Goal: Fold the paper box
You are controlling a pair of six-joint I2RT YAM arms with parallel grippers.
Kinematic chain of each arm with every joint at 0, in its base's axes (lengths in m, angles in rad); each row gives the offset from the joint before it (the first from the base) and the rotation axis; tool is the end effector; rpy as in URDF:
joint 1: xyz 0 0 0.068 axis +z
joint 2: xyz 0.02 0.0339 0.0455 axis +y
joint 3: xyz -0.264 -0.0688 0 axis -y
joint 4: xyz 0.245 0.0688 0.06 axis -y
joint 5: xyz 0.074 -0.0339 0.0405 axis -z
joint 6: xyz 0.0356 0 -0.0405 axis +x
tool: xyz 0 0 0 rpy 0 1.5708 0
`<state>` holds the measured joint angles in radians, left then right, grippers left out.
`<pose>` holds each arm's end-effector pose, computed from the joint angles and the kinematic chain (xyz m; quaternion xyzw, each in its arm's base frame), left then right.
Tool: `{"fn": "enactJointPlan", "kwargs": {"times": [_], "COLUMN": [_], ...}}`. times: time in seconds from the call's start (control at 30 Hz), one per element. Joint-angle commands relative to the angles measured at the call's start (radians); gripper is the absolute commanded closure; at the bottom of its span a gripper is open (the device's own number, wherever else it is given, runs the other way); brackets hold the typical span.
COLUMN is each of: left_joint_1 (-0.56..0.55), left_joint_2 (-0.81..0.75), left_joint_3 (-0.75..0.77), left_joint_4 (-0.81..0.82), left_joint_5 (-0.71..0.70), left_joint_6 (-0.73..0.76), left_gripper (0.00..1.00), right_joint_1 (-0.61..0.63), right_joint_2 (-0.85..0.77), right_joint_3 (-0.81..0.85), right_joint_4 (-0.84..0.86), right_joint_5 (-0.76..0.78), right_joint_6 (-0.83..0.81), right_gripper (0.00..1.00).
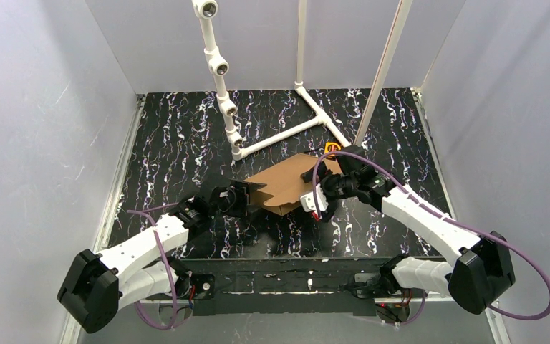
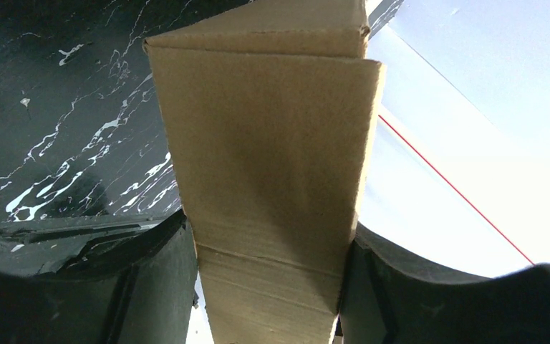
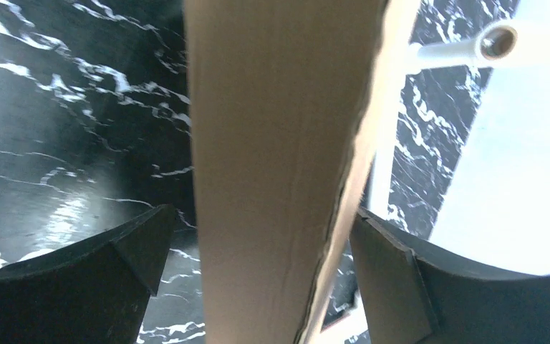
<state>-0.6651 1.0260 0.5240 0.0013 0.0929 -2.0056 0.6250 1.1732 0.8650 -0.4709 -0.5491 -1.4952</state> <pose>0.1733 -0.1401 0.2215 -0.5152 0.6881 -0.5046 0.0800 0.1868 0.1577 0.2664 -0.8259 0.3429 0.0704 0.4420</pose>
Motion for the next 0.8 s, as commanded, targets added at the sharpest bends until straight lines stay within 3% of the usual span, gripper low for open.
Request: {"fn": "enactJointPlan", "kwargs": {"times": [0.0, 0.13, 0.2, 0.4, 0.5, 0.57, 0.7, 0.77], "left_joint_1": [-0.005, -0.005, -0.005, -0.004, -0.004, -0.005, -0.005, -0.004], "left_joint_2": [-0.025, -0.022, -0.023, -0.034, -0.048, -0.062, -0.110, -0.148], "left_joint_3": [-0.002, -0.008, -0.011, -0.031, -0.043, -0.047, -0.056, -0.057], "left_joint_4": [-0.007, 0.029, 0.031, 0.044, 0.050, 0.051, 0.055, 0.053], "left_joint_5": [-0.005, -0.002, -0.002, -0.002, -0.004, -0.007, -0.020, -0.036], "left_joint_6": [-0.044, -0.048, -0.048, -0.052, -0.058, -0.054, -0.017, 0.022], "left_gripper": [0.77, 0.77, 0.77, 0.74, 0.70, 0.60, 0.26, 0.17], "right_joint_1": [0.018, 0.025, 0.025, 0.025, 0.024, 0.017, -0.002, -0.013], "right_joint_2": [0.005, 0.010, 0.007, 0.008, 0.008, 0.005, -0.007, -0.019], "right_joint_3": [-0.036, -0.065, -0.064, -0.026, -0.022, -0.016, -0.006, -0.001], "right_joint_4": [0.171, 0.262, 0.285, 0.241, 0.231, 0.227, 0.227, 0.223], "right_joint_5": [0.093, 0.122, 0.125, 0.080, 0.066, 0.051, 0.019, 0.007], "right_joint_6": [0.072, 0.130, 0.161, 0.191, 0.198, 0.212, 0.279, 0.332], "right_gripper": [0.02, 0.03, 0.08, 0.45, 0.55, 0.57, 0.59, 0.59]}}
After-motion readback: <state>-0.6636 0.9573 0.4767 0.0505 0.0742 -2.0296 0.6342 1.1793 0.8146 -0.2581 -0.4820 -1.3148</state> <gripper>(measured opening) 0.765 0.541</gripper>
